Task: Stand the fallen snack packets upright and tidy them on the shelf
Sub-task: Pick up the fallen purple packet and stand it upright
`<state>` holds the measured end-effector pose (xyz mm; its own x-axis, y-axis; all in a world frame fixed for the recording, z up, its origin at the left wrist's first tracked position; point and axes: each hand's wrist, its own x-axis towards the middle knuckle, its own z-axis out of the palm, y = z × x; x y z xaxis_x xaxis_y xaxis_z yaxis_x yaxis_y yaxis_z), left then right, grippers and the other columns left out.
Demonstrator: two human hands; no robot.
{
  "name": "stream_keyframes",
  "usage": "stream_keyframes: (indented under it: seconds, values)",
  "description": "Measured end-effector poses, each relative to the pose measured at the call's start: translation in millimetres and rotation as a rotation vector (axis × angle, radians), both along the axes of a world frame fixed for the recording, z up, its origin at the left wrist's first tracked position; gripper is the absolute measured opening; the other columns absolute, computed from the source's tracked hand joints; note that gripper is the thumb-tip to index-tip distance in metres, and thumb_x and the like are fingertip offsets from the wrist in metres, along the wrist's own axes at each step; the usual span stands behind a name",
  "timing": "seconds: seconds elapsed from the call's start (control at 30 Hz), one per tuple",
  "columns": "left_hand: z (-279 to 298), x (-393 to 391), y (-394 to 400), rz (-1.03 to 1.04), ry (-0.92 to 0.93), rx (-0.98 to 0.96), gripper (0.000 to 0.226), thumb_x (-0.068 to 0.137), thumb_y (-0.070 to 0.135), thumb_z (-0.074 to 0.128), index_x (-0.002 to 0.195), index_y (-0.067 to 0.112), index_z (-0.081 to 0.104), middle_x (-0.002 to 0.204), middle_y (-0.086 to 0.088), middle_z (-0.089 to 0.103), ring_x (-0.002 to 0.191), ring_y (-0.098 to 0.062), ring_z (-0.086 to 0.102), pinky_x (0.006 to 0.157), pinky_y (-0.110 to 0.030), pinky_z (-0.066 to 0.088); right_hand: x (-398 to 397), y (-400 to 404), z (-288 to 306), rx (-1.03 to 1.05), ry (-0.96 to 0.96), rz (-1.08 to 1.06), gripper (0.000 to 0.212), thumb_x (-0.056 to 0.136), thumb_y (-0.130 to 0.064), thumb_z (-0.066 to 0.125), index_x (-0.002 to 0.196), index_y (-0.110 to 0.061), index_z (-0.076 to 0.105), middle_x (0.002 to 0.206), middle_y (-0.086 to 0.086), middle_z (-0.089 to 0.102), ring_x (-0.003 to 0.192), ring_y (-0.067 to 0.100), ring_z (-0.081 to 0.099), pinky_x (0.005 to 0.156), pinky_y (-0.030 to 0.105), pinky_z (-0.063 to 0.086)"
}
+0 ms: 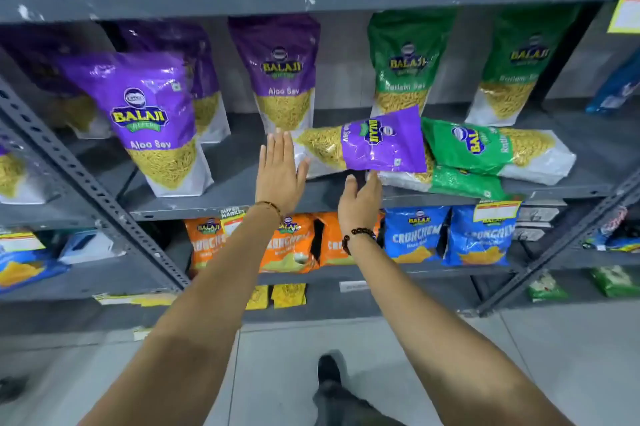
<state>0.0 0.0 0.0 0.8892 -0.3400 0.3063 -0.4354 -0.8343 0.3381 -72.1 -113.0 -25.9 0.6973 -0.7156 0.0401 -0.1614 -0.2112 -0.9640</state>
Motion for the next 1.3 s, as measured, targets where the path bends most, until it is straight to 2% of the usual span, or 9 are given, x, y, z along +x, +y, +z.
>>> stream_keyframes:
  seconds: [0.27,0.4,0.57,0.8,0.9,1.03,1.1,1.2,1.3]
  values:
    - [18.4,121.3,-25.3,-0.021,0.334,-0.159,0.053,0.097,0.038,0.033,0.136,0.002,0.038,0.143,-0.024,0.041,0.133,-0.039,0.036,0.111,-0.044,0.029,83.5,-17.5,-24.5,1.004,-0.195,0.032,0.052,0.09,-0.048,0.046,0.129,-0.013,0.047,0.134,0.01,0.052,0.121,0.025,0.051,0.094,0.033,0.047]
    - [28.3,168.2,-52.4,-0.043,0.552,-0.308,0.053,0.095,0.044,0.037,0.126,0.004,0.053,0.136,-0.021,0.052,0.125,-0.034,0.046,0.1,-0.036,0.034,94.1,-23.1,-38.8,1.039,-0.289,0.162,0.046,0.087,-0.045,0.052,0.122,-0.017,0.055,0.133,0.008,0.057,0.12,0.02,0.055,0.101,0.034,0.045]
    - [24.6,200.0,-82.3,-0.091,0.757,0.004,0.07,0.091,0.058,0.03,0.135,0.006,0.045,0.15,-0.015,0.035,0.136,-0.031,0.035,0.115,-0.04,0.026,96.9,-25.2,-45.9,1.055,-0.27,0.151,0.055,0.091,-0.04,0.048,0.13,-0.002,0.042,0.142,0.034,0.018,0.135,0.041,0.027,0.093,0.03,0.047]
    - [12.7,182.2,-83.2,-0.13,0.762,-0.056,0.056,0.097,0.042,0.031,0.132,0.001,0.048,0.142,-0.021,0.045,0.129,-0.034,0.044,0.108,-0.037,0.034,96.5,-22.5,-37.8,0.999,-0.273,0.117,0.028,0.087,-0.044,0.052,0.099,-0.024,0.066,0.107,0.005,0.07,0.095,0.016,0.067,0.088,0.034,0.055]
    - [6.8,177.6,-56.9,-0.116,0.839,-0.271,0.045,0.096,0.039,0.038,0.11,0.004,0.062,0.111,-0.019,0.064,0.099,-0.027,0.062,0.09,-0.033,0.048,92.6,-23.9,-28.7,0.93,-0.25,0.106,0.042,0.088,-0.045,0.05,0.121,-0.02,0.056,0.118,0.004,0.066,0.1,0.016,0.066,0.077,0.031,0.057]
    - [2.2,131.6,-10.6,-0.119,1.051,-0.726,0.032,0.094,0.034,0.045,0.071,0.018,0.061,0.045,0.009,0.067,0.041,0.0,0.061,0.045,-0.01,0.046,77.7,-27.7,-12.1,0.881,-0.305,0.194,0.046,0.093,-0.03,0.045,0.133,-0.008,0.043,0.136,0.016,0.051,0.125,0.029,0.05,0.104,0.046,0.041]
    - [-9.7,106.5,11.1,-0.187,1.115,-0.896,0.029,0.095,0.032,0.043,0.078,0.023,0.064,0.055,0.012,0.072,0.053,0.002,0.066,0.063,-0.019,0.052,65.3,-29.8,-4.8,0.832,-0.288,0.292,0.037,0.094,-0.023,0.043,0.128,-0.008,0.049,0.129,0.015,0.056,0.125,0.029,0.048,0.109,0.047,0.035]
    - [-15.0,73.3,44.4,-0.282,1.21,-0.959,0.03,0.096,0.034,0.038,0.095,0.025,0.066,0.083,0.011,0.076,0.088,-0.008,0.067,0.087,-0.033,0.049,42.2,-33.1,13.2,0.778,-0.215,0.428,0.026,0.091,-0.022,0.046,0.114,-0.017,0.057,0.1,-0.001,0.072,0.102,0.019,0.064,0.096,0.038,0.05]
    - [-11.6,48.3,76.6,-0.431,1.218,-0.895,0.03,0.091,0.042,0.043,0.104,0.027,0.066,0.102,0.006,0.073,0.095,-0.014,0.067,0.083,-0.032,0.053,21.3,-33.6,34.2,0.766,-0.142,0.562,0.033,0.078,-0.032,0.054,0.108,-0.019,0.057,0.085,-0.008,0.077,0.082,0.006,0.071,0.068,0.021,0.057]
